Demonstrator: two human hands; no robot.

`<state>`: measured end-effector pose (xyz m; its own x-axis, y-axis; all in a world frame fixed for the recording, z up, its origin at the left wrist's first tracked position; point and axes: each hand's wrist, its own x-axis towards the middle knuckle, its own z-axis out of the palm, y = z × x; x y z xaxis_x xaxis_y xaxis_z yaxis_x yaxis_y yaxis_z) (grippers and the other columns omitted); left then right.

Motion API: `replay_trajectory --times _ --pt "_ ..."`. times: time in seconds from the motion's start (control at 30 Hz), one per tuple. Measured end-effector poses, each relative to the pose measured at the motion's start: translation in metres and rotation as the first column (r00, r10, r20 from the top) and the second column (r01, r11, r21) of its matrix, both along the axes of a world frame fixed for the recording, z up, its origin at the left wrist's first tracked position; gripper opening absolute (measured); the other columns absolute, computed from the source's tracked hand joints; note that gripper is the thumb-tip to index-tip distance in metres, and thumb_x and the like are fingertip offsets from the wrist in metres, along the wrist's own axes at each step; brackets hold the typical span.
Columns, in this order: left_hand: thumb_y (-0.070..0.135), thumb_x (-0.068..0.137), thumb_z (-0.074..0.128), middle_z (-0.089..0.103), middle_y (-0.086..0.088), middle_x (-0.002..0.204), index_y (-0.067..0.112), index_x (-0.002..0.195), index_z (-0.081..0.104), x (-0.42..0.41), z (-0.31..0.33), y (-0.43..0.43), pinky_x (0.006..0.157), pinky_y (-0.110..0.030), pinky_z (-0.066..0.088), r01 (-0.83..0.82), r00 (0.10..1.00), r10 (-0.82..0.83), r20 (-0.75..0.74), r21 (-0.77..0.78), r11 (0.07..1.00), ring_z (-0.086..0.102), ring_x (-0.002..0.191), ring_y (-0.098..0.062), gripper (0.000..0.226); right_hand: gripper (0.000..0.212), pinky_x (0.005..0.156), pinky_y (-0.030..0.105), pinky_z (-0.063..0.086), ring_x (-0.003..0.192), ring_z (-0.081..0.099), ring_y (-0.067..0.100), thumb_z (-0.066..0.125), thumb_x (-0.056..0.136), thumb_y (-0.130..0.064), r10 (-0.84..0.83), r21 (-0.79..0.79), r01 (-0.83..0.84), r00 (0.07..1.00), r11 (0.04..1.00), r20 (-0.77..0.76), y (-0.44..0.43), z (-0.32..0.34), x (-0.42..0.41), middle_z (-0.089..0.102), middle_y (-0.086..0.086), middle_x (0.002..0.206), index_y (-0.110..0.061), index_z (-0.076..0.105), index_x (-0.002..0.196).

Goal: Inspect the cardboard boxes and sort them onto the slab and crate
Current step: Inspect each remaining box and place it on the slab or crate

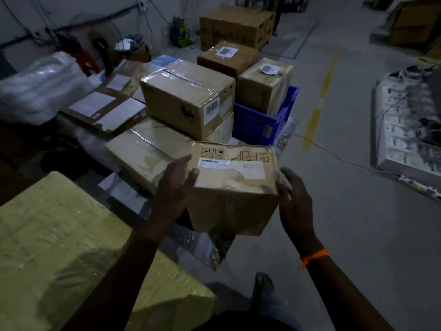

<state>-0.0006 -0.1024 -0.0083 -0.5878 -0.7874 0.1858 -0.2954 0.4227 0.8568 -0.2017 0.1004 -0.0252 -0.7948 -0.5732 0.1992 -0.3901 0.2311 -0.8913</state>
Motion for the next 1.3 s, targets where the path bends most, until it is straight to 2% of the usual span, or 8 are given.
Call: replay_trajectory --times 0.13,0.2,0.3,0.53,0.7,0.9,1.07,1.3 --pt "0.059 0.101 0.030 0.039 -0.002 0.158 0.023 0.153 0.039 -0.044 0.015 0.000 0.119 -0.043 0.031 0.340 0.920 -0.217 0.327 -0.385 0.858 0.032 0.146 -0.015 0.063 0.062 0.117 0.032 0.024 0.151 0.032 0.022 0.045 0.107 -0.048 0.344 0.376 -0.217 0.884 0.901 -0.316 -0.047 0.033 0.005 0.036 0.008 0.165 -0.014 0.035 0.158" --pt "0.061 0.098 0.014 0.027 -0.005 0.165 0.021 0.158 0.029 -0.053 0.006 -0.001 0.124 -0.045 0.019 0.433 0.834 -0.170 0.525 -0.433 0.790 0.021 0.153 -0.020 0.074 0.070 0.122 0.037 0.019 0.156 0.022 0.025 0.028 0.108 -0.056 0.485 0.604 -0.202 0.800 0.771 -0.352 -0.066 0.030 0.004 0.025 0.011 0.169 -0.011 0.026 0.162" --pt "0.057 0.097 0.002 0.022 -0.006 0.167 0.018 0.159 0.025 -0.051 -0.006 -0.001 0.123 -0.040 0.015 0.450 0.779 -0.064 0.624 -0.485 0.750 0.020 0.154 -0.021 0.076 0.079 0.126 0.047 0.014 0.159 0.013 0.026 0.008 0.101 -0.059 0.540 0.729 -0.122 0.755 0.673 -0.372 -0.074 0.018 0.004 0.016 0.011 0.172 -0.012 0.018 0.164" --pt "0.047 0.101 0.014 0.022 -0.004 0.167 0.018 0.160 0.024 -0.052 -0.002 0.003 0.125 -0.038 0.012 0.443 0.767 -0.050 0.640 -0.471 0.763 0.018 0.154 -0.019 0.066 0.065 0.127 0.043 0.007 0.159 0.009 0.021 0.020 0.110 -0.050 0.523 0.728 -0.101 0.762 0.678 -0.383 -0.075 0.016 0.007 0.012 0.007 0.173 -0.015 0.016 0.164" --pt "0.057 0.096 0.001 0.018 -0.003 0.168 0.019 0.160 0.023 -0.046 0.001 0.005 0.124 -0.036 0.006 0.465 0.761 -0.100 0.641 -0.431 0.773 0.014 0.155 -0.017 0.078 0.065 0.127 0.042 0.005 0.160 0.008 0.020 0.019 0.110 -0.051 0.540 0.723 -0.144 0.764 0.676 -0.353 -0.070 0.019 0.009 0.012 0.006 0.173 -0.016 0.016 0.164" --pt "0.056 0.104 0.013 0.040 -0.011 0.158 0.011 0.150 0.044 -0.012 -0.012 0.011 0.117 -0.059 0.030 0.504 0.773 -0.110 0.624 -0.501 0.703 0.036 0.148 -0.025 0.071 0.062 0.124 0.038 0.016 0.154 0.029 0.020 0.032 0.106 -0.051 0.556 0.626 -0.231 0.734 0.745 -0.390 -0.025 0.016 0.030 0.035 0.004 0.165 -0.018 0.039 0.158" --pt "0.052 0.103 0.029 0.039 -0.009 0.159 0.012 0.151 0.043 0.003 -0.021 0.020 0.120 -0.054 0.026 0.474 0.795 -0.071 0.603 -0.544 0.693 0.037 0.147 -0.023 0.064 0.066 0.123 0.043 0.020 0.152 0.033 0.020 0.028 0.103 -0.056 0.501 0.581 -0.176 0.731 0.795 -0.463 -0.014 -0.005 0.043 0.041 0.003 0.161 -0.018 0.046 0.154" --pt "0.054 0.101 0.026 0.033 -0.003 0.163 0.018 0.154 0.038 -0.007 -0.024 0.020 0.122 -0.060 0.017 0.414 0.830 -0.097 0.549 -0.492 0.766 0.026 0.152 -0.022 0.065 0.058 0.122 0.053 0.031 0.151 0.033 0.021 0.037 0.104 -0.053 0.448 0.480 -0.197 0.747 0.855 -0.491 -0.010 -0.005 0.029 0.044 0.005 0.160 -0.021 0.049 0.151"
